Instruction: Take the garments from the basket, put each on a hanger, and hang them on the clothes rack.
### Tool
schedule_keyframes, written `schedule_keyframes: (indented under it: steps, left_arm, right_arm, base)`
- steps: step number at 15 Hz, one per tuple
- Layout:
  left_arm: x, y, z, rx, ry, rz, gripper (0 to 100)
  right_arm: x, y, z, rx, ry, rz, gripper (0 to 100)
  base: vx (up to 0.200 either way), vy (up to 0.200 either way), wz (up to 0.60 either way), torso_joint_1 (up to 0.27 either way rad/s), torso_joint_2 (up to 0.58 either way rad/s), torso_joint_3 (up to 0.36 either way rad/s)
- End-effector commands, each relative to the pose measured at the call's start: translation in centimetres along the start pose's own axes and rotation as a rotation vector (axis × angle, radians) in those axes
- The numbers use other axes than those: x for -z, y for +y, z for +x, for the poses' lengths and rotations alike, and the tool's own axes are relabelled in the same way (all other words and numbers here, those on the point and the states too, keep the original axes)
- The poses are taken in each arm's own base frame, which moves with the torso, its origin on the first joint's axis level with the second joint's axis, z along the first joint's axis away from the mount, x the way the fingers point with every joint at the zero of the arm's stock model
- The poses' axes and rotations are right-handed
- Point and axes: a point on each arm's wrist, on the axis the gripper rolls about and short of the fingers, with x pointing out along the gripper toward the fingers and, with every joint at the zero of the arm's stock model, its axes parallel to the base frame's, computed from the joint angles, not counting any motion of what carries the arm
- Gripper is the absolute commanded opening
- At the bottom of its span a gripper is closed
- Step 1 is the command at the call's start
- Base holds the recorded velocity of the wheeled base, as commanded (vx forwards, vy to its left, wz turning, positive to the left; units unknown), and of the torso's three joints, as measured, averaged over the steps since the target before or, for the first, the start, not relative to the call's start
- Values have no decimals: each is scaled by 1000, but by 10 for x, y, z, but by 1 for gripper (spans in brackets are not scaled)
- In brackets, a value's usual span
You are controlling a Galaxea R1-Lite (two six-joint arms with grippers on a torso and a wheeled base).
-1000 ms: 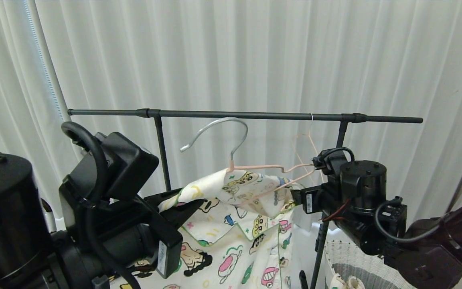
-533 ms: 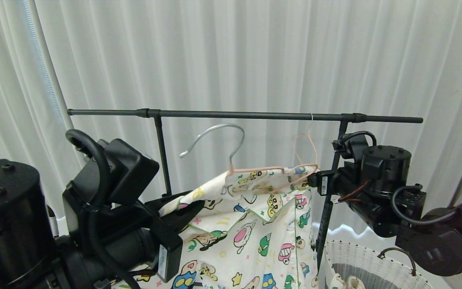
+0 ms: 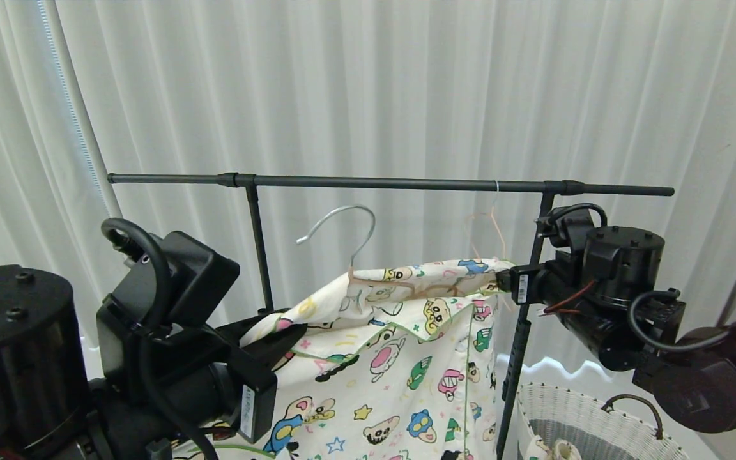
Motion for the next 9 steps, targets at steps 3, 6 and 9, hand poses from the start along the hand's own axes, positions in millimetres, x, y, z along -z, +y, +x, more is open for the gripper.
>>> schedule_keyframes:
  steps: [3, 6, 9]
  left_arm:
    - [4, 0, 9, -37, 33, 2, 0]
    - [-4, -1, 18, -64, 25, -75, 0]
    - [-9, 4, 27, -123, 26, -90, 0]
  right_arm:
    - [-10, 3, -9, -33, -30, -10, 100]
    - [-21, 11, -24, -98, -67, -28, 100]
    - [-26, 25, -45, -171, -90, -46, 100]
  base:
    - [0, 0, 0, 0, 0, 0]
    - [0, 0, 0, 0, 0, 0]
    - [0, 0, 0, 0, 0, 0]
